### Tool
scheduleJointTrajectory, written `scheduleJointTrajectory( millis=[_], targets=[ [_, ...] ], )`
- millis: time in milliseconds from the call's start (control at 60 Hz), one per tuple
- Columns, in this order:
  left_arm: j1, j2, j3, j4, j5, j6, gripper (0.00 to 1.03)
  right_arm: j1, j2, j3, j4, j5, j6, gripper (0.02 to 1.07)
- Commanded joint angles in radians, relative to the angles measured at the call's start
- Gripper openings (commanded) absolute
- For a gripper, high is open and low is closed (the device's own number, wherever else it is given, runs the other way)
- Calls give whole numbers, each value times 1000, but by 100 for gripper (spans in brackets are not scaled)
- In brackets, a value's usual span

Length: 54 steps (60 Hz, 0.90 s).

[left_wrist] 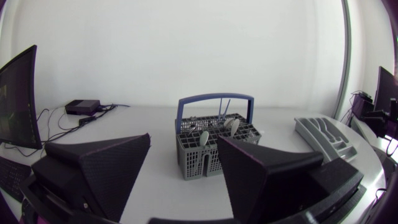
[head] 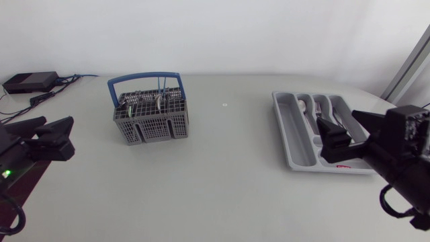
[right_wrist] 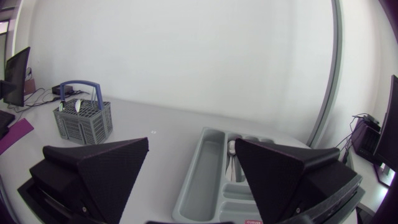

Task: Unload the cutlery basket into the drawer organizer.

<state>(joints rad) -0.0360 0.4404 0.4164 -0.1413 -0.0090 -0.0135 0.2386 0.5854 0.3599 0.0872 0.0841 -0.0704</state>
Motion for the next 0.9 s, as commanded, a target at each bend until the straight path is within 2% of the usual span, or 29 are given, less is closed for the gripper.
scheduleJointTrajectory(
  millis=[0,167,217,317,417,467,500,533,583,700,750,883],
  targets=[
    [10,104,61,-9,0,43,96,33,134,74,14,16,24,102],
    [25,325,173,-96,0,96,96,128,398,237,-60,42,21,102],
    [36,388,216,-133,0,121,92,146,461,280,-76,26,20,102],
    [47,523,312,-216,0,191,91,197,580,356,-81,-1,20,102],
    [61,616,351,-222,7,250,91,232,703,427,-84,-23,20,102],
    [82,646,355,-208,53,261,91,240,761,462,-92,-63,20,102],
    [127,663,348,-188,155,302,92,240,809,491,-92,-112,20,102],
    [157,676,349,-170,208,310,92,242,857,525,-96,-132,20,102],
    [170,699,355,-156,216,316,92,251,913,574,-122,-133,18,102],
    [209,745,369,-139,294,343,92,283,1011,679,-147,-142,-49,102],
    [220,759,375,-119,316,346,92,292,1044,722,-173,-173,-129,102],
    [226,793,380,-80,343,356,92,301,1128,794,-110,-210,-201,102]
  ],
)
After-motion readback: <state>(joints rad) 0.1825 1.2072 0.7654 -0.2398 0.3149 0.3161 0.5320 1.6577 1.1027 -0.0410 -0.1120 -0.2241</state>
